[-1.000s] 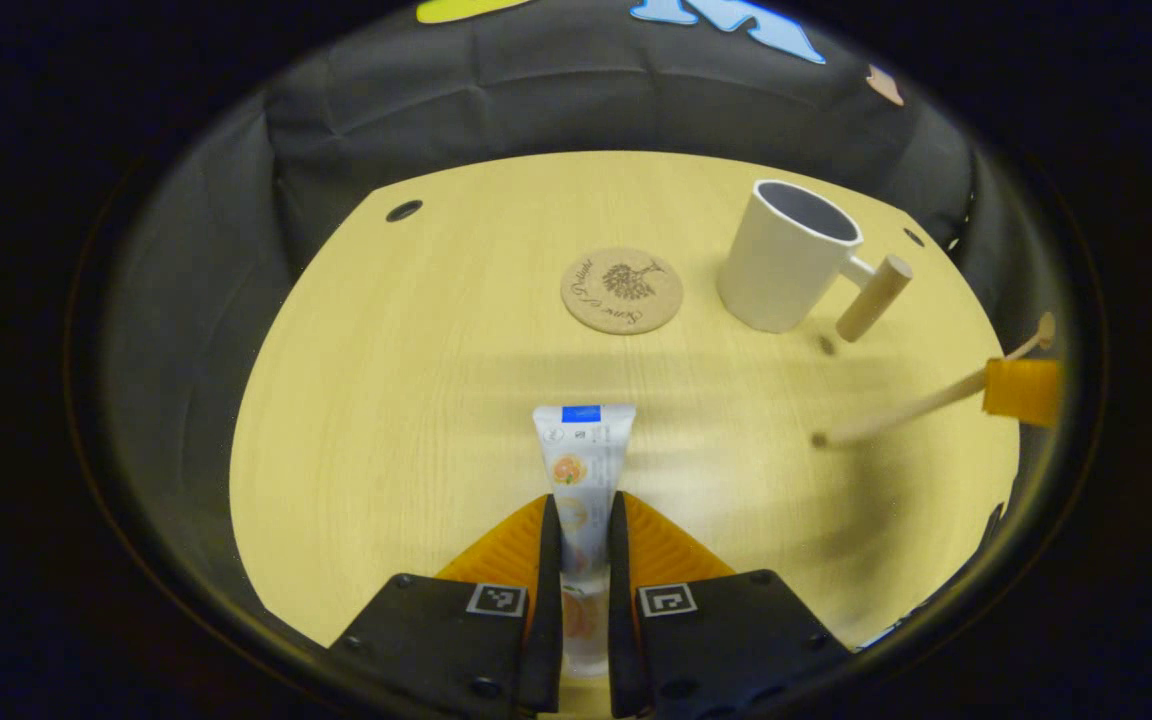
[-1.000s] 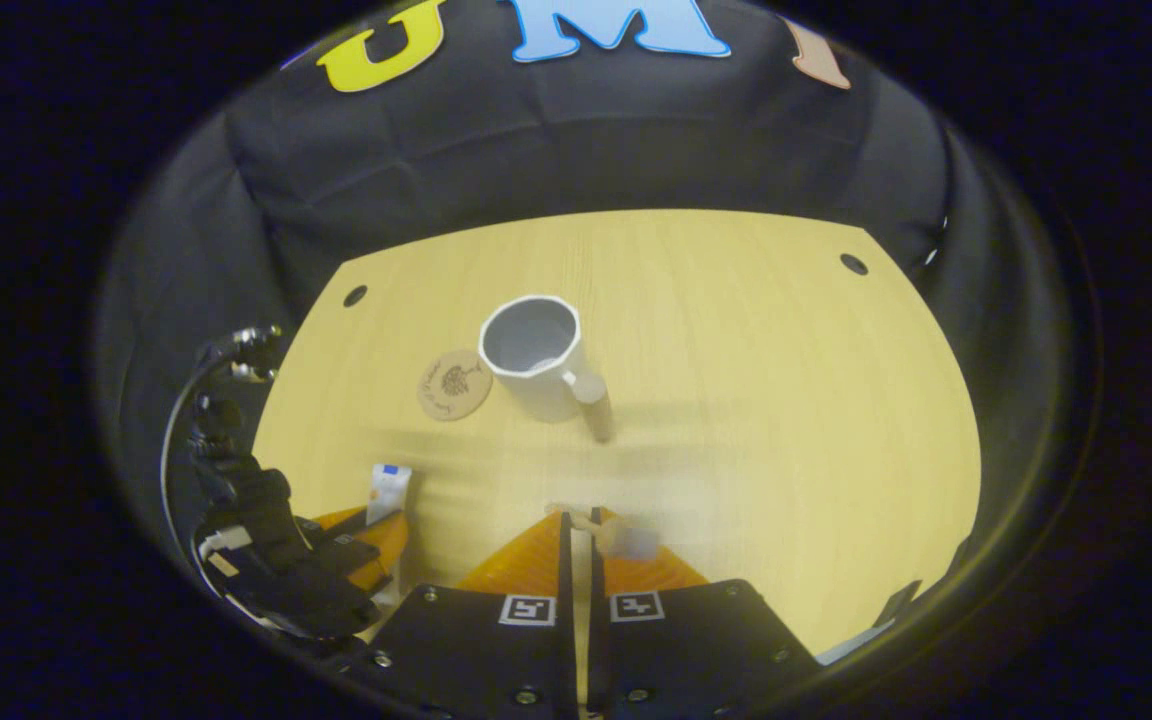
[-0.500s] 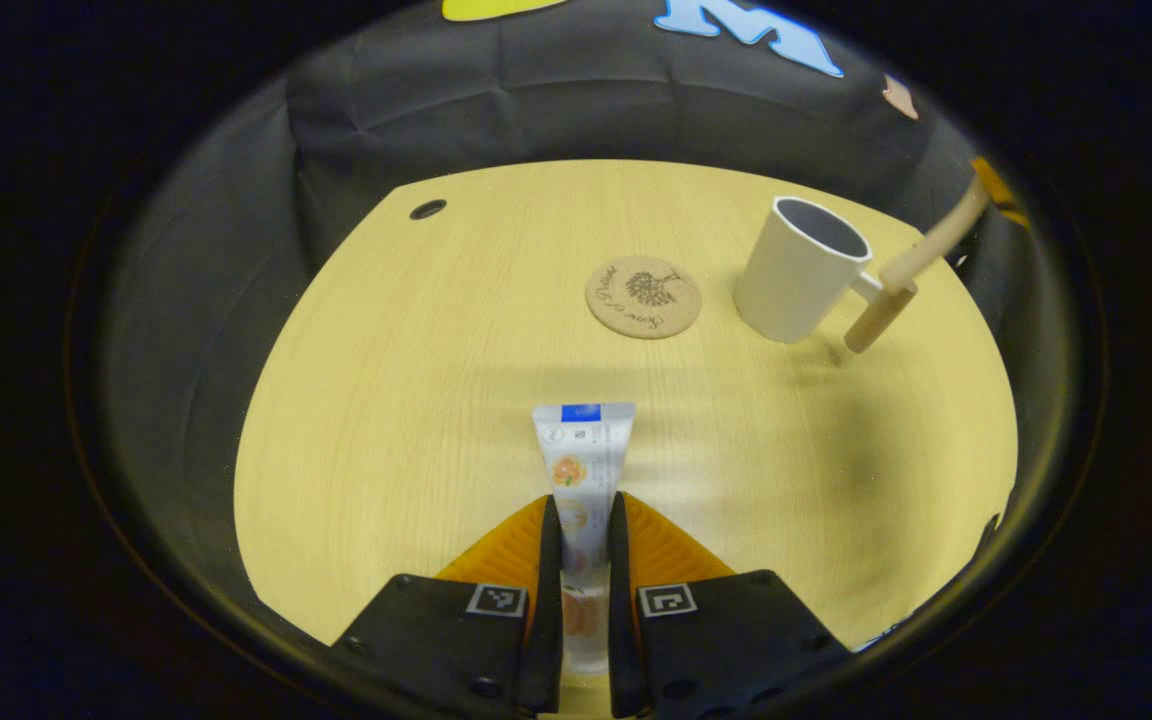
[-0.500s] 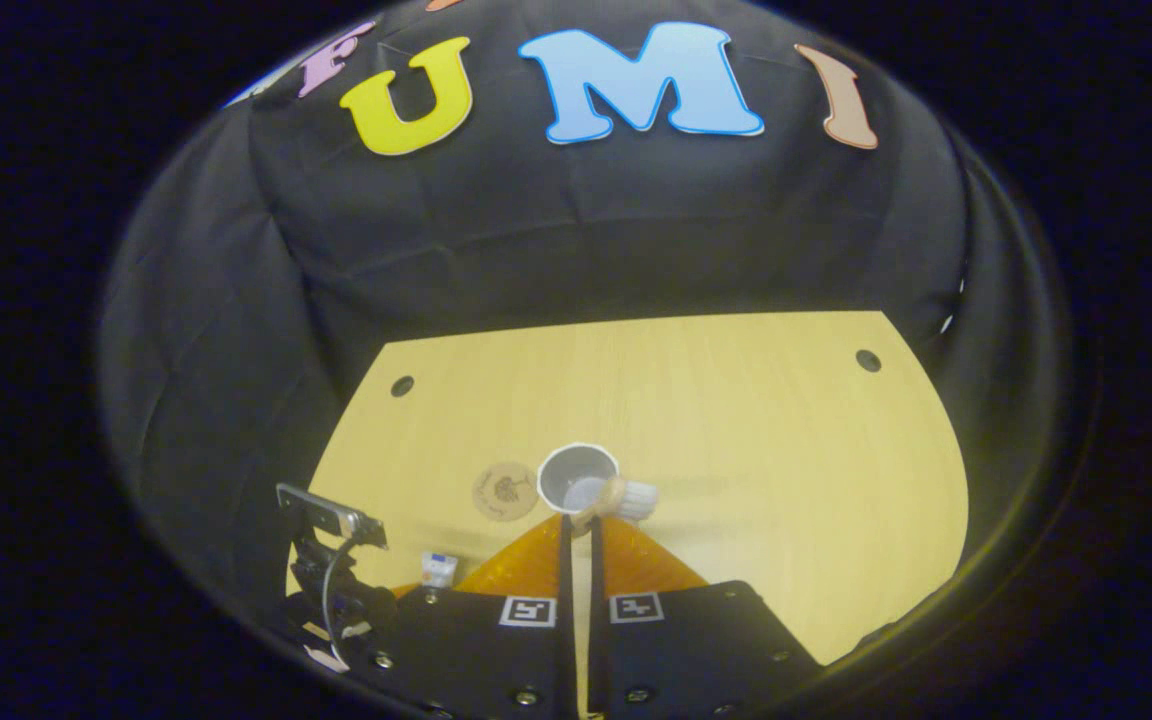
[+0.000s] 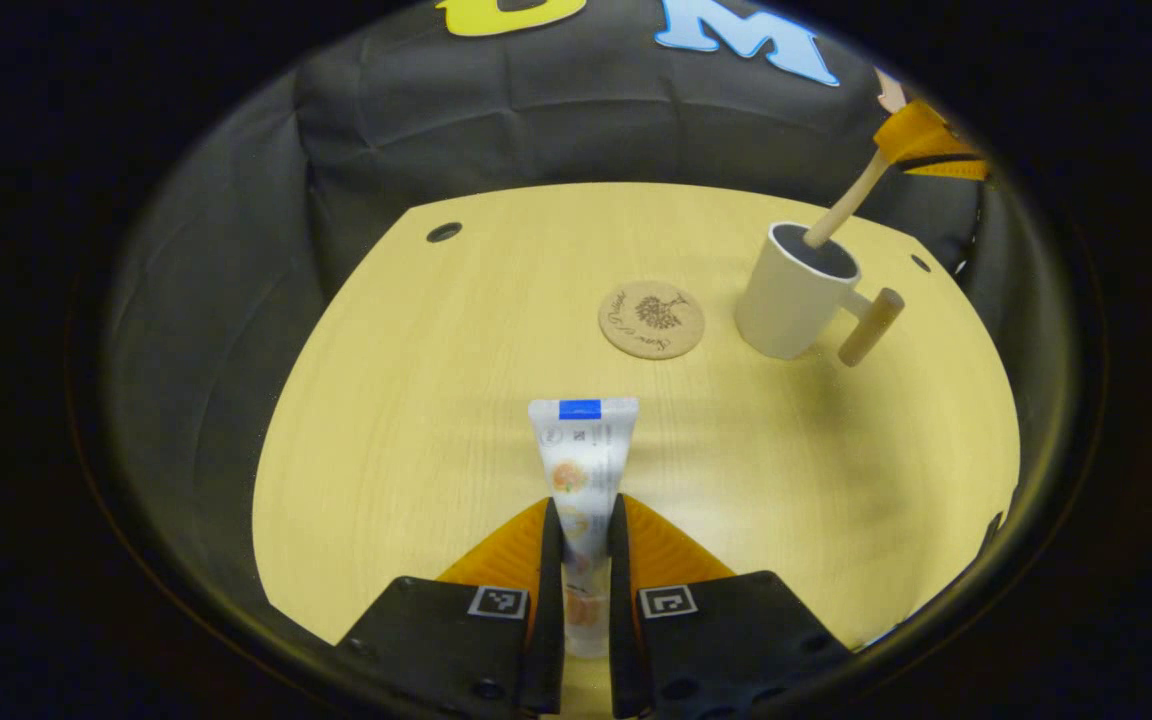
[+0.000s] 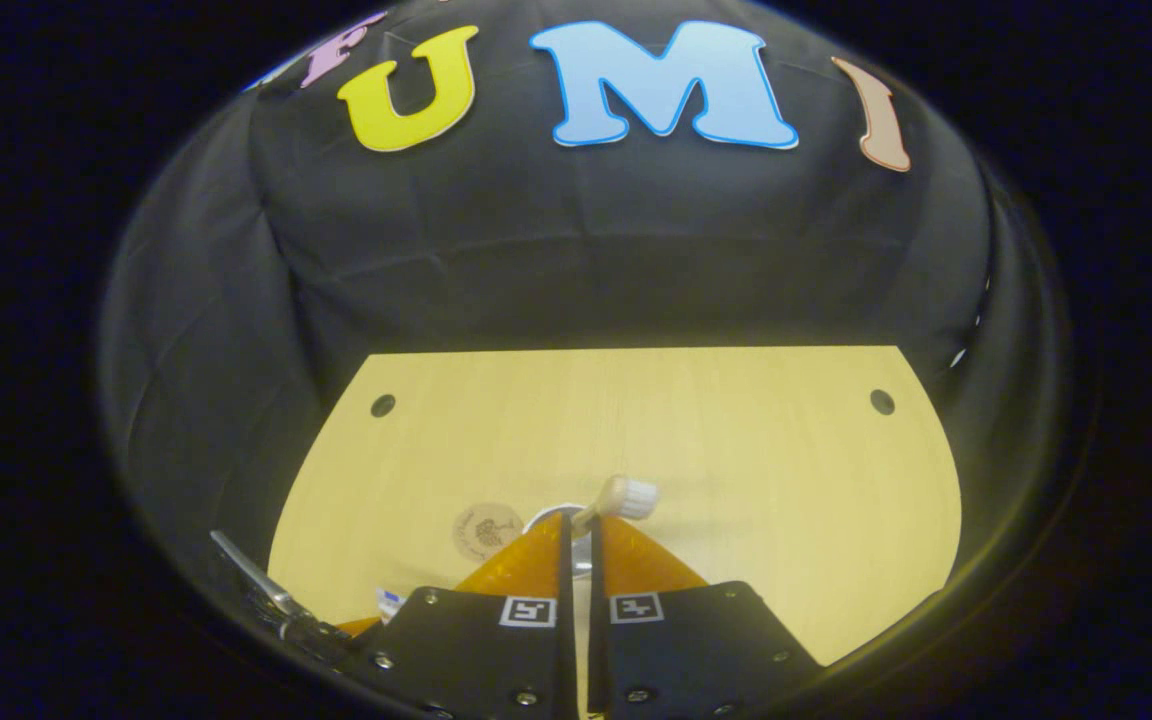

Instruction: Put the toothbrush and toothpaste on the desktop into the cup, then pick up the cup and place it on the coaster on the desktop.

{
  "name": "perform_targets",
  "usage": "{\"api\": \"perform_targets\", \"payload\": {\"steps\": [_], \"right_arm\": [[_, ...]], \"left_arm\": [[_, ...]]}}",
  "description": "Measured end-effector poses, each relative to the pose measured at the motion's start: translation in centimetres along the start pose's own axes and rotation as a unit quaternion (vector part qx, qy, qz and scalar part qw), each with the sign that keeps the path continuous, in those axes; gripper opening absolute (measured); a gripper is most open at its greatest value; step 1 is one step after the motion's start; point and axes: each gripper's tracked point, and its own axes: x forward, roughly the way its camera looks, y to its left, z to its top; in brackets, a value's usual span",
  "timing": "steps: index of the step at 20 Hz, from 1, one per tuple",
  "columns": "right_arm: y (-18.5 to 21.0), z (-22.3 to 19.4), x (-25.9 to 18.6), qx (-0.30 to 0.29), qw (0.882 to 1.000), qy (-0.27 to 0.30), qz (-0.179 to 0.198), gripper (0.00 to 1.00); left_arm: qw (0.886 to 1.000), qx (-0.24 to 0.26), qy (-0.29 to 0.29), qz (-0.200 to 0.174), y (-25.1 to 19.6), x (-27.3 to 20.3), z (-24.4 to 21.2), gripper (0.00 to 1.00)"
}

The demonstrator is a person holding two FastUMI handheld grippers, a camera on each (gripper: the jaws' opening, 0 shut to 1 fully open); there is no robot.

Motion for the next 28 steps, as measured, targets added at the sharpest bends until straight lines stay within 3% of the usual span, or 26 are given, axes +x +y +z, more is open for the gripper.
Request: {"api": "perform_targets", "payload": {"steps": [7,13,18,22,28], "right_arm": [[0.3,-1.7,2.4,-0.024,0.999,0.029,0.007,0.05],[0.8,-3.1,3.1,-0.001,0.997,0.064,0.035,0.05],[-0.1,-2.7,3.0,0.017,0.998,0.056,0.032,0.08],[-0.6,-2.6,2.4,0.027,0.998,0.053,0.038,0.19],[-1.5,-3.9,0.7,0.037,0.997,0.052,0.041,0.19]], "left_arm": [[0.999,-0.006,-0.031,0.017,-0.4,-1.7,0.4,0.26],[0.998,-0.02,-0.044,0.027,0.0,-2.5,0.5,0.26],[0.997,-0.063,-0.052,0.015,0.3,-3.1,1.6,0.26],[0.992,-0.097,-0.084,0.011,1.2,-4.3,5.0,0.26],[0.982,-0.111,-0.154,-0.02,1.6,-6.8,13.8,0.26]]}}
